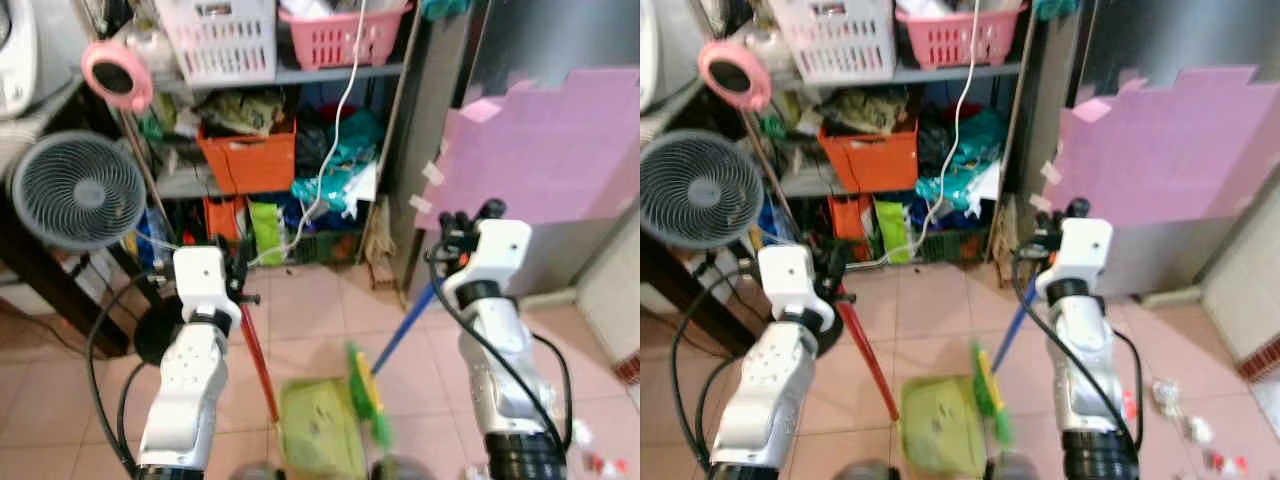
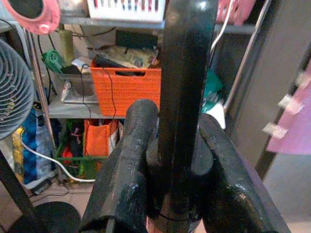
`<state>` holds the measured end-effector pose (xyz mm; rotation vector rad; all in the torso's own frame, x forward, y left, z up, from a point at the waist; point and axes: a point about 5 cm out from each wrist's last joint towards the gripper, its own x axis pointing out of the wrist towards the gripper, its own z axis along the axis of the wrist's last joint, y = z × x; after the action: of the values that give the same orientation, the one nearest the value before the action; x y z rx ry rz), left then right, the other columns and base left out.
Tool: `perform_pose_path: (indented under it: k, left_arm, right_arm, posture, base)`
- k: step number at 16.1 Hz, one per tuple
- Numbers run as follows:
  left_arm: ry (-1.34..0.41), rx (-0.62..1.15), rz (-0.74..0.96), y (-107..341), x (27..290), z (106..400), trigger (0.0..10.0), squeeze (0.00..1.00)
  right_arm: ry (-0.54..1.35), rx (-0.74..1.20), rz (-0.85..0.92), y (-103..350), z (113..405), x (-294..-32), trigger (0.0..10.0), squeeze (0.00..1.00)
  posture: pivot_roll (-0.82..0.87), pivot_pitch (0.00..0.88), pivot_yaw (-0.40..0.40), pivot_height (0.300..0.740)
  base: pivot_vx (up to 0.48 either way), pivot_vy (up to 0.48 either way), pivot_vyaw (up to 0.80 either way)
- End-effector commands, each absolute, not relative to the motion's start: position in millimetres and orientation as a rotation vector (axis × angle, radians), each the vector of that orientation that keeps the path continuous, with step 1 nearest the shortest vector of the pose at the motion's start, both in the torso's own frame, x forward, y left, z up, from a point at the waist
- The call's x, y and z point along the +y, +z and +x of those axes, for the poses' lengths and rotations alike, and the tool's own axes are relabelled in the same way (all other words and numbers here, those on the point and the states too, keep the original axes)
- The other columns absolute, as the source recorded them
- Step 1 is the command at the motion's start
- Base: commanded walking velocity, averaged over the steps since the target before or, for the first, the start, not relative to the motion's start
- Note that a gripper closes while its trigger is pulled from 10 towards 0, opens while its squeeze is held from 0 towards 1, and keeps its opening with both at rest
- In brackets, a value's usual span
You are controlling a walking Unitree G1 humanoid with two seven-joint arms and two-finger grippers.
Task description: Sweep floor
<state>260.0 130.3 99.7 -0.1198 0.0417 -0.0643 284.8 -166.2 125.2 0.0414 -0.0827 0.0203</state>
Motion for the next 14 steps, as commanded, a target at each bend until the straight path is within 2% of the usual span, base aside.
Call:
perform_pose_path:
  k: [1, 8, 14]
  left_arm:
    - [-0.073, -0.003, -0.136, 111, 129, 265, 10.0, 0.00]
    - [-0.043, 0.004, -0.124, 111, 137, 267, 10.0, 0.00]
    - [-0.076, -0.030, -0.155, 121, 135, 274, 10.0, 0.00]
  right_arm:
    - [0.030, -0.038, 0.065, 119, 285, -164, 10.0, 0.00]
    - [0.034, -0.029, 0.061, 119, 286, -164, 10.0, 0.00]
    - [0.003, -0.050, 0.049, 123, 288, -168, 10.0, 0.00]
  posture:
    - [-0.03, 0.000, 0.091, 0.740]
    - [-0.03, 0.000, 0.086, 0.740]
    - [-0.03, 0.000, 0.097, 0.740]
  base:
    - [0.000, 0.480, -0.56]
    - [0.000, 0.480, -0.55]
    - [0.000, 0.480, -0.80]
